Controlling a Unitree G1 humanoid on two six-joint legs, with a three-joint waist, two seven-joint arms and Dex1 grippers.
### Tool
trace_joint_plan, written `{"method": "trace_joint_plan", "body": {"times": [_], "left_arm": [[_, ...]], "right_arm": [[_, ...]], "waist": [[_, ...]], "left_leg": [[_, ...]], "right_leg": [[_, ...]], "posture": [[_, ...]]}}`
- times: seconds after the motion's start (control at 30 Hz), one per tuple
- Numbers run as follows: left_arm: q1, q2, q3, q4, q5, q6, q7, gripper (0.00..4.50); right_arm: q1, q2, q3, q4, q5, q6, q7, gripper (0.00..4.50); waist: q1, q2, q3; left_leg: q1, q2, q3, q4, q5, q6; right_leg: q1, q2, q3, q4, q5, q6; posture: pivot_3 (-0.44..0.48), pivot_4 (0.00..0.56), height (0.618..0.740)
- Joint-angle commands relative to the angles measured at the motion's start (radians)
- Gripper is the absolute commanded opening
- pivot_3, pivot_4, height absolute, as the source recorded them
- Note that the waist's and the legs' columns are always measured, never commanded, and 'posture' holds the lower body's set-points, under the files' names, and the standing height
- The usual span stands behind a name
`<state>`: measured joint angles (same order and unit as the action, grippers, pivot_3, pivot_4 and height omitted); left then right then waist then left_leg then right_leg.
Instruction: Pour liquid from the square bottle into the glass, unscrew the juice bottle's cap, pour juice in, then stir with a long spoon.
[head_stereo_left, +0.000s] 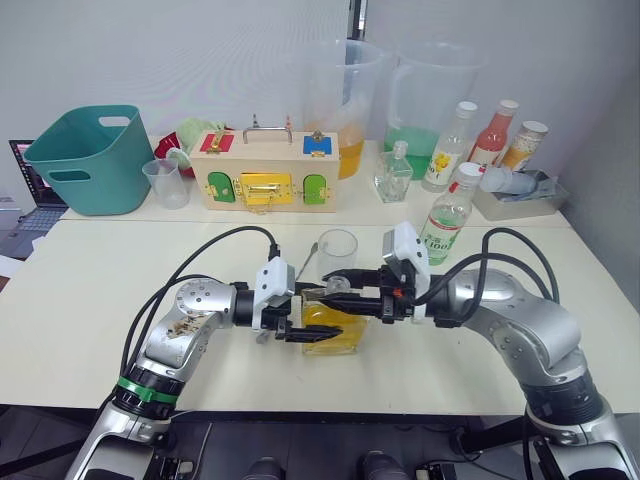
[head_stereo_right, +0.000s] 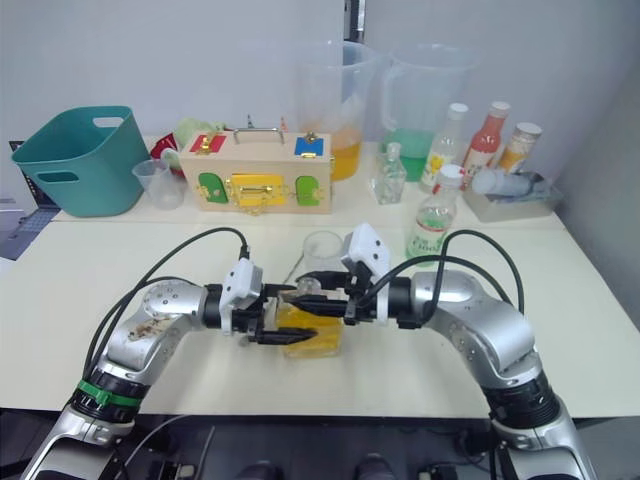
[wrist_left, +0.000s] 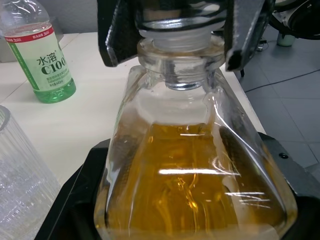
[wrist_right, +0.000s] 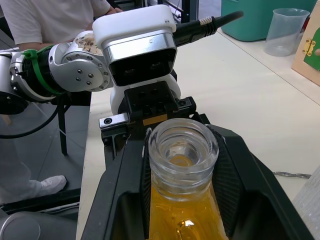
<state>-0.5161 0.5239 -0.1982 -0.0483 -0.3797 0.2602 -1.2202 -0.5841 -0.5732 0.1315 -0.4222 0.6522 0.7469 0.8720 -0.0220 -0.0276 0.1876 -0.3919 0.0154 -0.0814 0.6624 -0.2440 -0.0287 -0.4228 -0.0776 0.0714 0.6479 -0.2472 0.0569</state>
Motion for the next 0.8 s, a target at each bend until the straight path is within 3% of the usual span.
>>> {"method": "trace_joint_plan", "body": {"times": [0.03,0.63,0.8], "left_arm": [[0.034,0.019,-0.035,0.039,0.019,0.023,-0.032,2.81],[0.087,0.03,-0.058,0.112,0.046,-0.025,-0.044,2.81],[0.095,0.039,-0.076,0.129,0.068,-0.046,-0.054,2.81]], "right_arm": [[-0.104,0.001,-0.131,-0.114,0.047,-0.12,0.018,1.12],[-0.103,-0.049,-0.025,-0.119,-0.096,-0.157,0.082,1.12],[-0.072,0.048,-0.101,-0.109,0.002,-0.156,0.034,1.12]], "waist": [[-0.001,0.0,0.0],[-0.005,0.0,0.0],[-0.006,0.0,0.0]], "left_leg": [[0.0,0.0,0.0,0.0,0.0,0.0],[0.0,0.0,0.0,0.0,0.0,0.0],[0.001,0.0,0.0,0.0,0.0,0.0]], "right_leg": [[0.0,0.0,0.0,0.0,0.0,0.0],[0.0,0.0,0.0,0.0,0.0,0.0],[0.001,0.0,0.0,0.0,0.0,0.0]], "posture": [[0.0,0.15,0.74],[0.0,0.15,0.74],[0.0,0.15,0.74]]}}
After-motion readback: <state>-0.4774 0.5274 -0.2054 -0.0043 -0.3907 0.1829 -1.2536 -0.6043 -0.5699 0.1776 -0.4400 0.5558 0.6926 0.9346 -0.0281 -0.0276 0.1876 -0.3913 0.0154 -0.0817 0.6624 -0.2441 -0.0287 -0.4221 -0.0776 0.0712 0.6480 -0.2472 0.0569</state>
